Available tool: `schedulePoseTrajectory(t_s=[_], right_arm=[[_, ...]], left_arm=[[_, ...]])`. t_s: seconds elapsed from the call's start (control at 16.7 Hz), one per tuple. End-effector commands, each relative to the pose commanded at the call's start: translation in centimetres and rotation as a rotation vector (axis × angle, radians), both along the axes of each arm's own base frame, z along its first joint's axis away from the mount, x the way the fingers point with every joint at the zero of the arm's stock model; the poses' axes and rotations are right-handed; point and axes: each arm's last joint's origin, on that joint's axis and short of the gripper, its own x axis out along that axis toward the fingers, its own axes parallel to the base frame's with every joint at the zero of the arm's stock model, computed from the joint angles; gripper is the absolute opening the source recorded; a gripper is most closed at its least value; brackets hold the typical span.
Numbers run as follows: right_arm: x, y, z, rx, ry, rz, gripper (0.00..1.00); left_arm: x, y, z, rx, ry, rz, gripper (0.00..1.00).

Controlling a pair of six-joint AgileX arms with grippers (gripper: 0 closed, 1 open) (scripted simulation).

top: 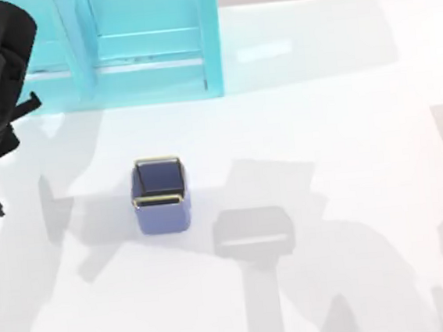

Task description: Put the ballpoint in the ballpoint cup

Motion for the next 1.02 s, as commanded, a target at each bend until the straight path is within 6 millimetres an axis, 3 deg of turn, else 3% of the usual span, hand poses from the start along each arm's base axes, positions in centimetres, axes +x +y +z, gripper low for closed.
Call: schedulePoseTrajectory(t_s=[0.24, 0.48, 0.72, 1.02], right_arm=[[0.0, 0.0, 0.0, 0.000, 0.000, 0.000, 1.00], [0.0, 0.0, 0.0, 0.000, 0.000, 0.000, 1.00], [0.0, 0.0, 0.0, 0.000, 0.000, 0.000, 1.00], [0.0, 0.0, 0.0, 0.000, 0.000, 0.000, 1.00]], left_arm=[[-2.8, -10.7, -1.0, 0.319, -0.209, -0.140, 0.00], [-7.3, -18.4, -0.5, 0.496, -0.551, -0.231, 0.00], [-11.2, -22.7, 0.5, 0.522, -0.834, -0.262, 0.00], [-12.4, -23.8, 1.0, 0.511, -0.918, -0.265, 0.00]])
